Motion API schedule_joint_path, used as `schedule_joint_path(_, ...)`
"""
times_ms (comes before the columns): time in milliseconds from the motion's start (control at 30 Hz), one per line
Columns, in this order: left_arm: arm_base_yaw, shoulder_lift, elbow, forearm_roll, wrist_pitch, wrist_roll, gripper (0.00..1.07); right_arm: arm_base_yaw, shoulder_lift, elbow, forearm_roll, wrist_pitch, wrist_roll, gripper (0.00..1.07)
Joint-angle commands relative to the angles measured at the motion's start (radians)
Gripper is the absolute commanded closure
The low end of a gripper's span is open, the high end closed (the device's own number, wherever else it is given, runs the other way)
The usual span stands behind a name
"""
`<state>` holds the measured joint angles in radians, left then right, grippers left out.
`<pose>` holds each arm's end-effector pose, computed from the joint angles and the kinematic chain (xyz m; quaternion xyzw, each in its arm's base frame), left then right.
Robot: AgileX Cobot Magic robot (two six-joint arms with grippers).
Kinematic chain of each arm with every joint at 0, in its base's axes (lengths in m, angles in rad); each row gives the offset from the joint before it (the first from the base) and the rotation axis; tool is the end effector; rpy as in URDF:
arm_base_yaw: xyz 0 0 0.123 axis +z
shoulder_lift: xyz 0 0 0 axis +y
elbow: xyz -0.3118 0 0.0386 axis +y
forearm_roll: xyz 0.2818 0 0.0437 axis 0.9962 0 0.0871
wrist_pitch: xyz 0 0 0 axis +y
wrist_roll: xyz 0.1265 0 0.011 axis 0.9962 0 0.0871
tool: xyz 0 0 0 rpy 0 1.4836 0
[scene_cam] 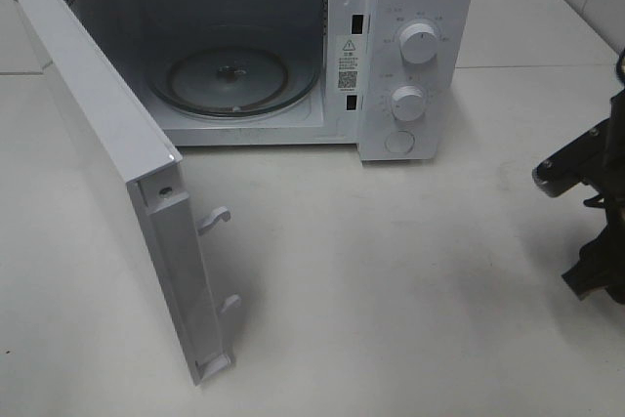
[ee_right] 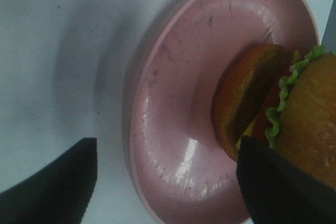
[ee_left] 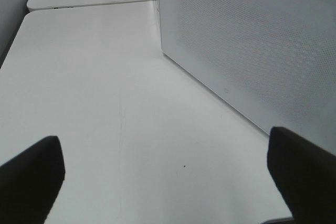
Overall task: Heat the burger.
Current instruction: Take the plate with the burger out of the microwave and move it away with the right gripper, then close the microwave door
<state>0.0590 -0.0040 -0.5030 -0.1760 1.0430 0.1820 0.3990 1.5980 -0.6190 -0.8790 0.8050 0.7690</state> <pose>0.0277 -0.0176 0.2816 0.0548 0.8417 -0.0235 0.5367 0.2581 0.0323 0.1190 -0.1421 0.9455 -0.2713 0.1110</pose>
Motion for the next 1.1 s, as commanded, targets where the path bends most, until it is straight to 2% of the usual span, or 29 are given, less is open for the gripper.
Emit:
schedule_joint_path(33,-0.001,-0.020,0.002,-0.002,0.000,-0.006,0.06,0.000,-0.070,-0.001,0.046,-0.004,-0.042,0.35)
schedule_joint_path(333,-0.001,-0.020,0.002,-0.002,0.000,-0.006,0.06,0.000,-0.326,-0.001,0.248,-0.040,-0.181,0.35)
schedule_joint_path(433,-0.001,-0.020,0.002,-0.002,0.000,-0.006,0.06,0.000,-0.424,-0.001,0.370,-0.059,-0.302,0.33)
schedule_joint_path(467,-0.001,-0.020,0.002,-0.002,0.000,-0.006,0.06,0.000,-0.424,-0.001,0.370,-0.059,-0.302,0.33)
schedule_joint_path(633,-0.001,-0.020,0.002,-0.002,0.000,-0.006,0.06,0.000,-0.565,-0.001,0.565,-0.050,-0.480,0.26)
schedule_joint_path(800,-0.001,-0.020,0.002,-0.002,0.000,-0.006,0.06,0.000,-0.673,-0.001,0.691,-0.008,-0.582,0.27)
schedule_joint_path(900,-0.001,-0.020,0.002,-0.002,0.000,-0.006,0.06,0.000,-0.748,-0.001,0.746,0.037,-0.631,0.28)
schedule_joint_path(1100,-0.001,-0.020,0.002,-0.002,0.000,-0.006,0.06,0.000,-0.866,-0.001,0.759,0.132,-0.657,0.30)
